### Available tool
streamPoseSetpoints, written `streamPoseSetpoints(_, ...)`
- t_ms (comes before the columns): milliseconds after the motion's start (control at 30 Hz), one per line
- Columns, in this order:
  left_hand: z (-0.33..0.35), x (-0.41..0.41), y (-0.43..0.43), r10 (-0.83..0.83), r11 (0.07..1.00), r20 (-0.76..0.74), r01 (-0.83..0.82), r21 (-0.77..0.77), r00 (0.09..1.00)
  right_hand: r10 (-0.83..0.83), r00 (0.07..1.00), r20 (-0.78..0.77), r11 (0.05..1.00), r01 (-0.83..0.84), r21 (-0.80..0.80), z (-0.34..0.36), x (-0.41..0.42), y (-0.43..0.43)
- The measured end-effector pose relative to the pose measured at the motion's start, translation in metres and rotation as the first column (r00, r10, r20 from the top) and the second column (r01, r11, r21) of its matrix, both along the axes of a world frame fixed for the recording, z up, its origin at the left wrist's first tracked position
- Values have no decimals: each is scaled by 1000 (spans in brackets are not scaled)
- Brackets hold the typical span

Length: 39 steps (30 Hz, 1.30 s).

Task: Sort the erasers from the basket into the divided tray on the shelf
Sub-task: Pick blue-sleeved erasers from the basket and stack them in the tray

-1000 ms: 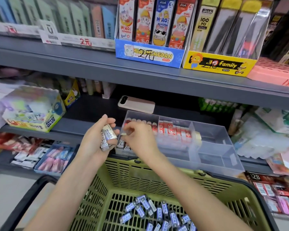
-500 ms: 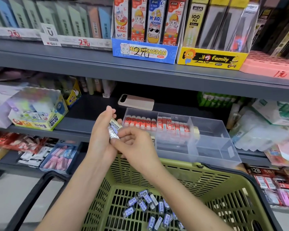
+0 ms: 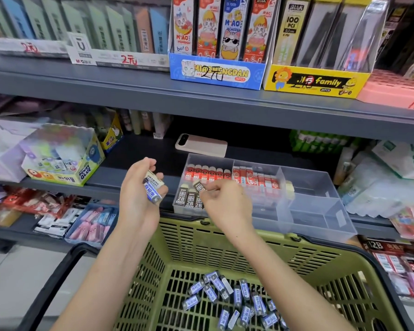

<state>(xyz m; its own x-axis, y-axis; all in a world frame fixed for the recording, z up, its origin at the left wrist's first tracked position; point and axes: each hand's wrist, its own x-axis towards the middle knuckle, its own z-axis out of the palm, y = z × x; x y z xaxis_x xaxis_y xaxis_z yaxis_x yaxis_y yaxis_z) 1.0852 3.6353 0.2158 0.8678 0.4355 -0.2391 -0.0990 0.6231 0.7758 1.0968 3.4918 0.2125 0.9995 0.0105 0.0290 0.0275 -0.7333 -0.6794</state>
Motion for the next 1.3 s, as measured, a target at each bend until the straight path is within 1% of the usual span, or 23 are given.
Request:
streamPoseSetpoints(67,-1,-1,-1,-18,999,14,19,-48,1000,41,999,1,987,-40,-157,-2,1,8)
streamPoseSetpoints(133,-1,-1,-1,-46,993,21,48,-106,999,91,995,-31,965,-96,-244,-2,2,14)
streamPoseSetpoints(300,1,-1,-3,-73,971,4,72,-228,997,216,973,-85,934,-232,-272,0,8,11)
streamPoseSetpoints(367,2,-1,-3,-82,961,27,86,-262,996,244,969,-36,933,-245,-263,1,7,7)
streamPoseSetpoints(400,3,-2,-4,-91,960,39,98,-263,995,250,968,34,945,-236,-226,2,3,5)
streamPoseSetpoints(433,4,-3,-5,-106,961,50,115,-253,993,251,962,105,961,-235,-146,4,-2,5)
streamPoseSetpoints(467,5,-4,-7,-126,963,61,137,-232,990,247,959,141,969,-247,-18,8,-9,5)
streamPoseSetpoints(500,6,-6,-11,-151,965,75,163,-206,986,252,958,135,952,-270,141,10,-16,7)
streamPoseSetpoints(533,6,-8,-15,-176,965,89,190,-179,980,254,962,95,922,-271,275,13,-22,9)
streamPoseSetpoints(567,7,-11,-21,-202,964,105,216,-153,974,245,968,58,897,-249,364,14,-27,10)
streamPoseSetpoints(633,9,-14,-34,-249,959,144,264,-98,958,185,983,10,873,-169,457,14,-33,6)
streamPoseSetpoints(667,10,-16,-41,-279,954,163,293,-64,946,155,988,-27,839,-117,531,14,-35,1)
streamPoseSetpoints(733,13,-19,-55,-360,932,168,360,33,918,133,984,-116,706,-12,708,15,-40,-12)
streamPoseSetpoints(767,15,-21,-63,-397,918,146,387,90,906,124,983,-135,639,25,769,16,-42,-19)
streamPoseSetpoints(833,18,-22,-81,-449,886,94,428,180,889,81,990,-113,553,50,832,17,-45,-35)
streamPoseSetpoints(967,20,-23,-114,-511,835,62,478,271,857,18,997,-71,472,54,880,16,-47,-65)
streamPoseSetpoints(1033,19,-25,-119,-526,827,57,494,266,849,0,998,-65,472,58,880,15,-45,-80)
streamPoseSetpoints(1067,18,-25,-116,-516,838,56,490,240,855,-11,998,-59,486,57,872,14,-41,-87)
streamPoseSetpoints(1133,14,-23,-102,-466,880,54,456,134,883,-48,997,-57,537,74,840,12,-31,-102)
streamPoseSetpoints(1200,11,-21,-80,-406,913,43,403,59,913,-67,995,-71,632,97,769,10,-18,-112)
streamPoseSetpoints(1300,5,-19,-52,-319,948,39,319,18,947,-19,991,-133,793,96,602,5,0,-115)
